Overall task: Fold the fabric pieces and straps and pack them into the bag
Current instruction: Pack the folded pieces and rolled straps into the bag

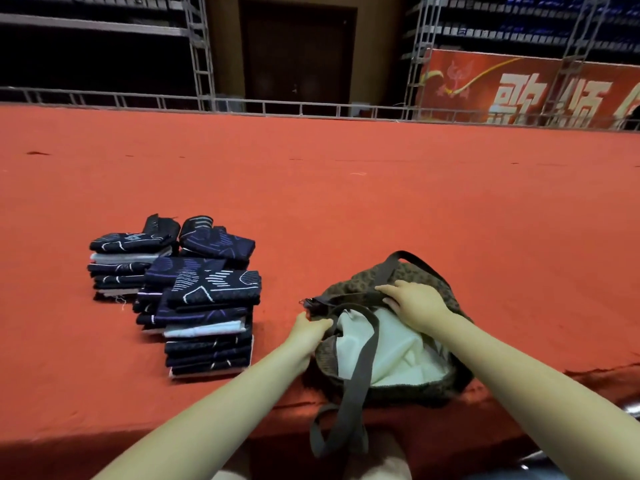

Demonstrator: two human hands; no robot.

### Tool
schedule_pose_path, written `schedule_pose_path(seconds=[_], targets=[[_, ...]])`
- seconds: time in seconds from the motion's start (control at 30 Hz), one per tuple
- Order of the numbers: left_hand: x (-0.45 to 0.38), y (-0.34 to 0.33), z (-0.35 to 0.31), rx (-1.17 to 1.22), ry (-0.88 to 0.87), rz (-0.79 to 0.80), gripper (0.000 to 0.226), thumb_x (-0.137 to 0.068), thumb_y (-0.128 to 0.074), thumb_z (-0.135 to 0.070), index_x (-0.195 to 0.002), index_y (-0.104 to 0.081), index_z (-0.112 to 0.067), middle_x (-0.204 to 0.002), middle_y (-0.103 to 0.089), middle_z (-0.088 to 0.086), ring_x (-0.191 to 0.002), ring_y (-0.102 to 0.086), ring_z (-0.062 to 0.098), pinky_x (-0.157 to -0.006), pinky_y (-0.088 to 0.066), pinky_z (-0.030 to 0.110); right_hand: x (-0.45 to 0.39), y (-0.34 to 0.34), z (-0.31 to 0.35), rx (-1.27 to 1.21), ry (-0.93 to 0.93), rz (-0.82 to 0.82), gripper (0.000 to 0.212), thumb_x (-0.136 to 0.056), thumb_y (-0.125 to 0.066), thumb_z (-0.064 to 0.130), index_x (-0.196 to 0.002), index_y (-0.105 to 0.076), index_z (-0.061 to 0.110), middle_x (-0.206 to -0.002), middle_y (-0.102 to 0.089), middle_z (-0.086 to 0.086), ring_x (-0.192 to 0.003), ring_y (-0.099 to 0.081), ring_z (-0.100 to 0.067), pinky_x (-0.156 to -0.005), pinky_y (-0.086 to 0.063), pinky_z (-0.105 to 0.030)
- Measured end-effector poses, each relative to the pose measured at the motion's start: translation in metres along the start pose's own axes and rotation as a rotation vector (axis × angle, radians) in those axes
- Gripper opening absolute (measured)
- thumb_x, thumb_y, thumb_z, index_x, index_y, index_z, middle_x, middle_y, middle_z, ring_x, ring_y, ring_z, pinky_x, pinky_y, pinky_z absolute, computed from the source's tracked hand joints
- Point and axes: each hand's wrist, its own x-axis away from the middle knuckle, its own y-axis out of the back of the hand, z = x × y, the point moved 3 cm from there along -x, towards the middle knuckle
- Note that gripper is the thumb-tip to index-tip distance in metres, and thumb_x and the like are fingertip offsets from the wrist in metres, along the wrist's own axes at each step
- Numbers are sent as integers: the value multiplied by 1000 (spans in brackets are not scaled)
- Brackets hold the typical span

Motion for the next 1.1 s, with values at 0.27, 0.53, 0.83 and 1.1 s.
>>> schedule_pose_path(seconds=[0.27, 0.53, 0.83, 1.1], targets=[[-16, -14, 9, -122, -25, -139, 52, -88, -33, -51, -126, -53, -22, -126, -50, 12, -115, -50, 32, -100, -40, 41, -3, 37, -31, -690, -234, -242, 24, -95, -53, 18, -111, -69, 11, -113, -69, -3, -103, -61, -18, -83, -41, -24], [9, -30, -42, -85, -436, 52, 39, -100, -38, -35, -137, -40, -23, -125, -46, -14, -119, -43, 4, -94, -35, 21, -14, 127, -47, -1326, -384, -324, 23, -95, -54, 18, -85, -72, 9, -89, -70, -17, -80, -63, -23, -82, -52, -40], [50, 6, -134, 85, -966, -195, 29, -99, -41, -9, -120, -59, -18, -116, -60, -15, -109, -52, -6, -92, -37, 4, -6, 146, -70, -1470, -366, -203, 19, -95, -54, 17, -87, -69, 9, -86, -68, -12, -66, -66, -15, -64, -54, -25], [-5, 23, -219, -523, -1003, -396, 29, -96, -46, -18, -116, -65, -24, -110, -60, 5, -104, -56, 21, -83, -41, 27, -28, 125, -93, -1460, -475, -107, 21, -93, -53, 15, -97, -68, 1, -100, -67, -21, -79, -63, -24, -70, -50, -30]])
